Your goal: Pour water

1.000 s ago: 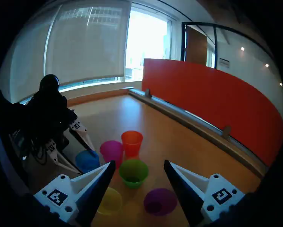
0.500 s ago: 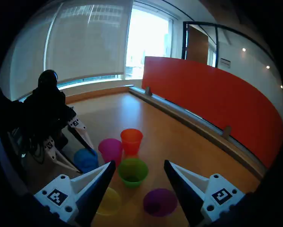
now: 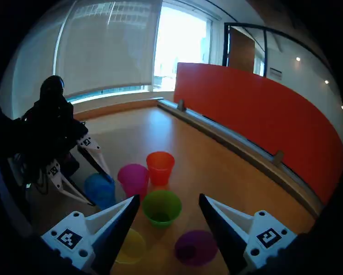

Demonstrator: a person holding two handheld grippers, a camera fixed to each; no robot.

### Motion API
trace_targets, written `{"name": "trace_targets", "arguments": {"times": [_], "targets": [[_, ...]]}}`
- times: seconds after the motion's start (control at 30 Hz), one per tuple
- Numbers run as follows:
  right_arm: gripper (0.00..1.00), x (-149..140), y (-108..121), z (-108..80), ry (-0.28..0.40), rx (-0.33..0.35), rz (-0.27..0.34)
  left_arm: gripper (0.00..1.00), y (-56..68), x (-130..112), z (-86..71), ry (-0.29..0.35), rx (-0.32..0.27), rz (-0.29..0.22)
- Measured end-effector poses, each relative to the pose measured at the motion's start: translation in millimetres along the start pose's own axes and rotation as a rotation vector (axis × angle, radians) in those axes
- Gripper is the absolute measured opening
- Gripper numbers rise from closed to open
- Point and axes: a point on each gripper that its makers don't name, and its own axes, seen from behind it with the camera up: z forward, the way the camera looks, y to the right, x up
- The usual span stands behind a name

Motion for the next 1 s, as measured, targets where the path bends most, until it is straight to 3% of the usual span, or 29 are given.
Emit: {"name": "trace_targets", "arguments": {"times": [0.6,1.0], "targets": [[0.99,-14.8,-4.9,19.5,-0.054,0.015,-0.001,0.88,-10.2,31.5,-35.2,0.105,0.052,-0.034],[1.00,-30.6,-12.3,29.0,-0.108,0.043,-0.008,0.88,-12.2,46.7,-48.6,0.139,0.066,-0.033]]}}
